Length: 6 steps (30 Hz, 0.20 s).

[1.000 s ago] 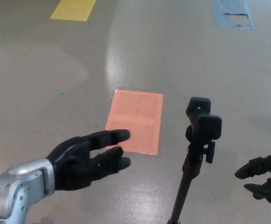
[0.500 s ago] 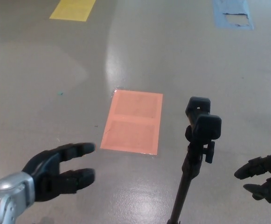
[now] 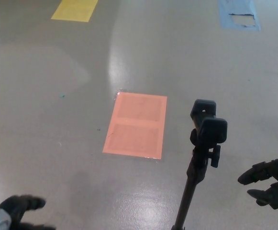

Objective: The robot uses its left hand to grab the top of a phone stand kept on the floor and rotates it anti-clockwise

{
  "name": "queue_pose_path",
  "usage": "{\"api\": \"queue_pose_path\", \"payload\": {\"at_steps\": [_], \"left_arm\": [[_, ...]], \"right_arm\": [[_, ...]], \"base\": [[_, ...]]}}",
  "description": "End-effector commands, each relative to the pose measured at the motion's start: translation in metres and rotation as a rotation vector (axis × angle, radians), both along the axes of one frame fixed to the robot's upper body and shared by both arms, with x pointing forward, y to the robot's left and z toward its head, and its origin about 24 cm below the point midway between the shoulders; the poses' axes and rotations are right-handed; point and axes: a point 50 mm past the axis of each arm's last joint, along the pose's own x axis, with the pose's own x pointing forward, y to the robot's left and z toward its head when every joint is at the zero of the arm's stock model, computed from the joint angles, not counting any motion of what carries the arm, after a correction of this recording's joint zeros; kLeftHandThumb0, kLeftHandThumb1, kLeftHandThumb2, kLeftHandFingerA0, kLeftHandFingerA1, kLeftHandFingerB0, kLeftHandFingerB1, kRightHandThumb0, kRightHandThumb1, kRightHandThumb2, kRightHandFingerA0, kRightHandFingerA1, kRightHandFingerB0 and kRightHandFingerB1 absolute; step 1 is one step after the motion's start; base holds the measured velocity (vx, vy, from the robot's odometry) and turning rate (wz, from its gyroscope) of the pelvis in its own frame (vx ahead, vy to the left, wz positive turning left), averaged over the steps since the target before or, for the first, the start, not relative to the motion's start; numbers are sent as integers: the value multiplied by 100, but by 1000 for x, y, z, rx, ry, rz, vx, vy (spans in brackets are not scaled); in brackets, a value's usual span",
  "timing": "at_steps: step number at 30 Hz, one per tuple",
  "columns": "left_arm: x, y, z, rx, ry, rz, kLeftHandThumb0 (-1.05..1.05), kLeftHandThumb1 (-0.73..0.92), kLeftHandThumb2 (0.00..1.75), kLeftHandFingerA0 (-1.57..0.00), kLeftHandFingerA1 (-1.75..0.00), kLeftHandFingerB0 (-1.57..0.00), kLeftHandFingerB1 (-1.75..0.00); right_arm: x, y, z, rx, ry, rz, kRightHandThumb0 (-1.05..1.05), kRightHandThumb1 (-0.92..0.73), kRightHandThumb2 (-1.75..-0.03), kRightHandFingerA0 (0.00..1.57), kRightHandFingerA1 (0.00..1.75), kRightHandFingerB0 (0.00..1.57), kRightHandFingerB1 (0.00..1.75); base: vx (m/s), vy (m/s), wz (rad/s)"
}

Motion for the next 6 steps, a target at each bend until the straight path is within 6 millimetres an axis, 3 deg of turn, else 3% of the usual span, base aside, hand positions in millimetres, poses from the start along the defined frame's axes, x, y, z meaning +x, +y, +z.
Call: {"api": "queue_pose_path", "payload": {"at_steps": [1,3,4,6], "left_arm": [[-16,54,0,580,9,-376,-15,59,57,-63,-75,-10,-24],[-19,57,-1,555,11,-368,-15,59,57,-63,-76,-10,-24],[-22,58,-2,539,10,-352,-11,41,89,-67,-81,0,-44],[-24,60,-3,522,9,-334,-11,41,89,-67,-81,0,-44]], "right_arm": [[-28,-13,-28,22,68,-85,-46,-75,-62,51,39,37,35],[-34,-13,-33,30,80,-91,-46,-76,-62,50,39,37,34],[-37,-14,-36,32,85,-88,-46,-76,-62,50,39,37,34],[-41,-13,-39,34,90,-82,-46,-76,-62,50,39,37,34]], "base": [[0,0,0],[0,0,0],[0,0,0],[0,0,0]]}}
